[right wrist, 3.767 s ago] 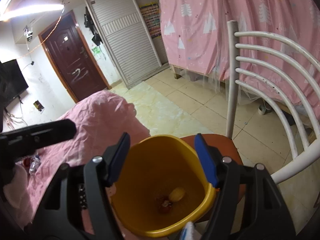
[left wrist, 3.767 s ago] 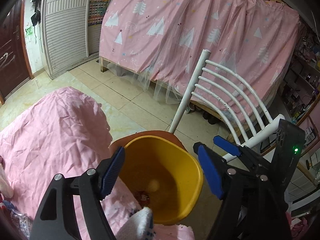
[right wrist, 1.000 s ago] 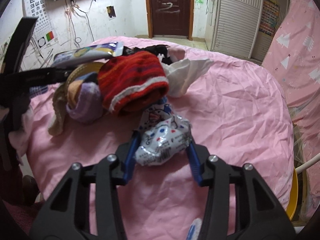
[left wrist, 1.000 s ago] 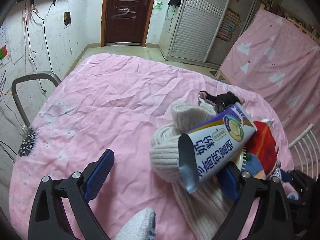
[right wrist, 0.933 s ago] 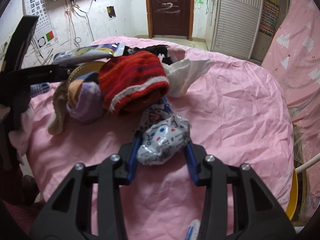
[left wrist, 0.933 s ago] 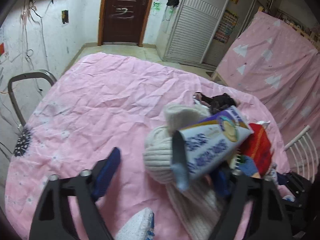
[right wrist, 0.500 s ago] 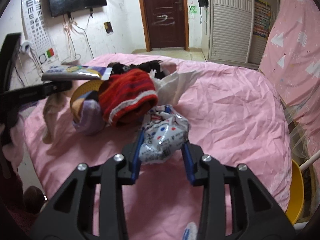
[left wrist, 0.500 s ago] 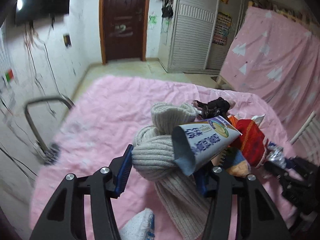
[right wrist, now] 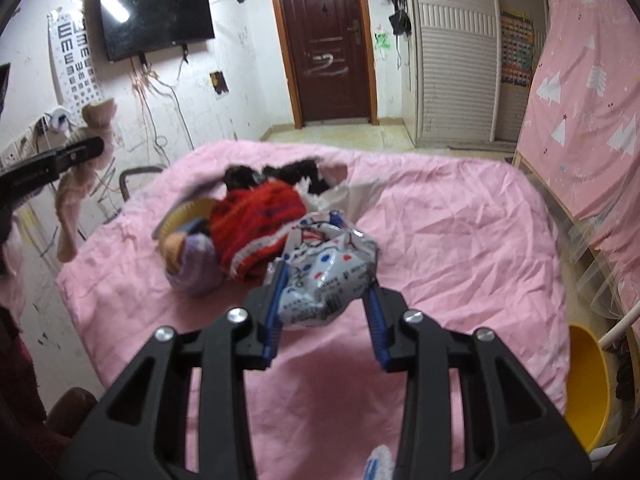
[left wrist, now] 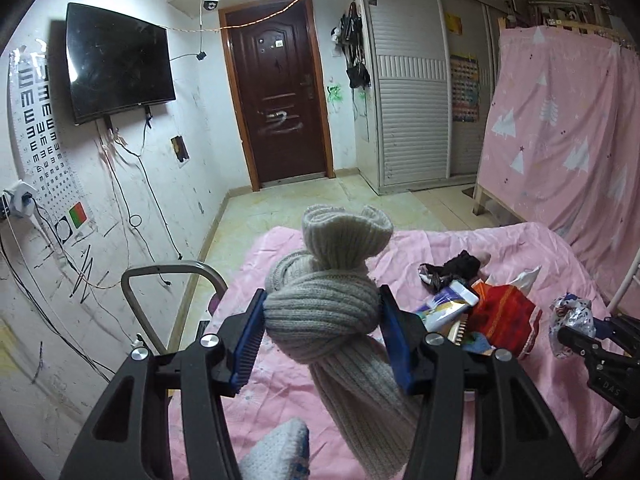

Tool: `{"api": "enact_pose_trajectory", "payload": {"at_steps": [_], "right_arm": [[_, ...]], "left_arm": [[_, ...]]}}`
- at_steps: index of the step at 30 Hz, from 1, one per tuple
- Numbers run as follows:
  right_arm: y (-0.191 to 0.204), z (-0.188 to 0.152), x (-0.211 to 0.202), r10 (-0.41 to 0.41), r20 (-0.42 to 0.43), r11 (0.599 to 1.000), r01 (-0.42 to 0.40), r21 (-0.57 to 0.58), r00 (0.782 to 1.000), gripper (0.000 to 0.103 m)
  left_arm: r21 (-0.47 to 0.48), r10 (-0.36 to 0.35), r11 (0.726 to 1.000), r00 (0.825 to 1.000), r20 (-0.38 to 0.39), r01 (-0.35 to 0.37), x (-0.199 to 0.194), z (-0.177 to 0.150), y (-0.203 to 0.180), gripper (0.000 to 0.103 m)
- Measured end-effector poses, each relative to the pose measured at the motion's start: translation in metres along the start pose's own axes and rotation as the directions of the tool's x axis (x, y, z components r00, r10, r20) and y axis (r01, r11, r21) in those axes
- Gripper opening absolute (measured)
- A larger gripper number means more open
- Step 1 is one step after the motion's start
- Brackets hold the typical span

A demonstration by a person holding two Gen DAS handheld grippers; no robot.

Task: Collect trash
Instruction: 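Grasp the silver plastic wrapper with the right gripper while the left gripper grasps the grey knit scarf, then carry the wrapper and scarf to the yellow bin and release both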

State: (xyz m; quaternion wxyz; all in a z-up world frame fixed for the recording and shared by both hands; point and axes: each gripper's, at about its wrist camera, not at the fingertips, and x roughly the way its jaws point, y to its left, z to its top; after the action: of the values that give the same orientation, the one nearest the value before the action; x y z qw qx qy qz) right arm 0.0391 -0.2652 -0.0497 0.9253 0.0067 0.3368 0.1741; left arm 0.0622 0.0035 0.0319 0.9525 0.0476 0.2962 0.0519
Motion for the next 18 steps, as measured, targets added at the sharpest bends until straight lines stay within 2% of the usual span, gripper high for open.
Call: {"api": "enact_pose_trajectory", "payload": {"at_steps": [2,10,18], "right_arm": [[-0.003,0.003,-0.009,-0.002,0.024,1.000,0.002,0.007,1.000,0.035],[-0.024,0.007,-0.040,-0.035,0.091,0.998,0.031,0.051,0.995,0.035],[-0.057,0.001,-0.066,-0.091,0.135,0.991,0.077,0.110,0.987,0.035]], "left_arm": [[-0.002,-0.008,1.000,1.000,0.004,0.008,-0.004,0.002,0.000,0.045],[0.012,-0.145,0.989,0.989,0.013,0.145,-0.014,0.009,-0.030,0.045],[0.052,-0.295,0.954,0.955,0.008,0.294,-0.022,0.018,-0.083,0.045]]}}
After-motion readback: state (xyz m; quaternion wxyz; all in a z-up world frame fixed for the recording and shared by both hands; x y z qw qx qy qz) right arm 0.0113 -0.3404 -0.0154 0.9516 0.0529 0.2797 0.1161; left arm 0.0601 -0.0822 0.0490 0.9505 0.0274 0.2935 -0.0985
